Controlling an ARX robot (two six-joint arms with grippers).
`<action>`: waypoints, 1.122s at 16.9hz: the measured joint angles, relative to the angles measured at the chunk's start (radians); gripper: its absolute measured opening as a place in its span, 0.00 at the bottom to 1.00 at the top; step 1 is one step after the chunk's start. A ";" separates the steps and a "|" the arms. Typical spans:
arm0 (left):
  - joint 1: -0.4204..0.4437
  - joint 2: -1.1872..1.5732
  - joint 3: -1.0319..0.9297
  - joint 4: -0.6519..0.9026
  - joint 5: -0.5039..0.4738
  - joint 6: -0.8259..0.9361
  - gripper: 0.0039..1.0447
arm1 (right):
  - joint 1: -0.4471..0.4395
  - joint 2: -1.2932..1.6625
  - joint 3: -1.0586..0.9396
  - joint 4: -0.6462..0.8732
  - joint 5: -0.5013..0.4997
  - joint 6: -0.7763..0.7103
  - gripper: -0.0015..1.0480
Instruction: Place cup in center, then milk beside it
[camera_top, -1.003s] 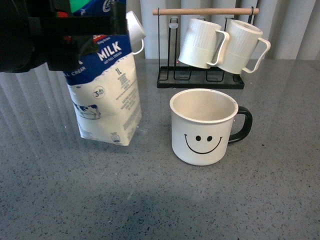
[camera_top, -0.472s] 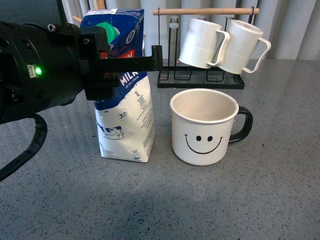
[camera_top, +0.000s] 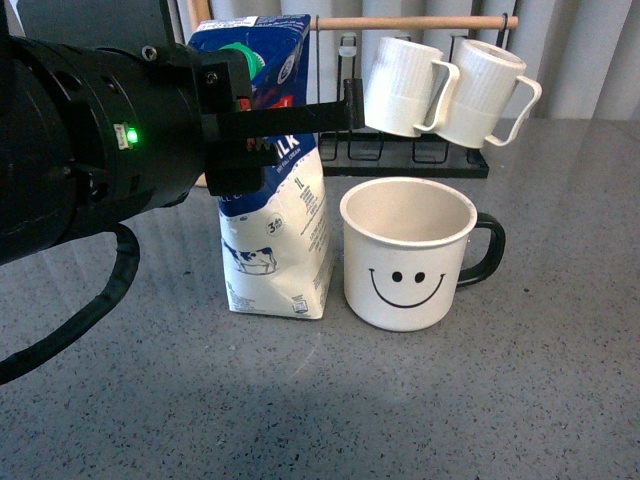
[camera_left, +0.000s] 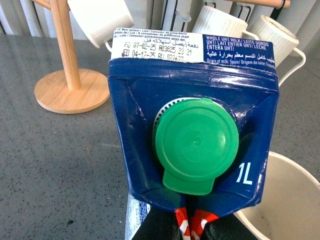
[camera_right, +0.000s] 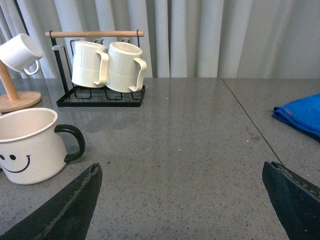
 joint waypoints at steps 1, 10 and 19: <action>-0.003 0.006 0.005 0.000 -0.006 -0.008 0.02 | 0.000 0.000 0.000 0.000 0.000 0.000 0.94; -0.031 0.020 0.031 -0.054 -0.037 -0.064 0.22 | 0.000 0.000 0.000 0.000 0.000 0.000 0.94; -0.011 -0.119 0.015 -0.067 0.017 -0.081 0.93 | 0.000 0.000 0.000 0.000 0.000 0.000 0.94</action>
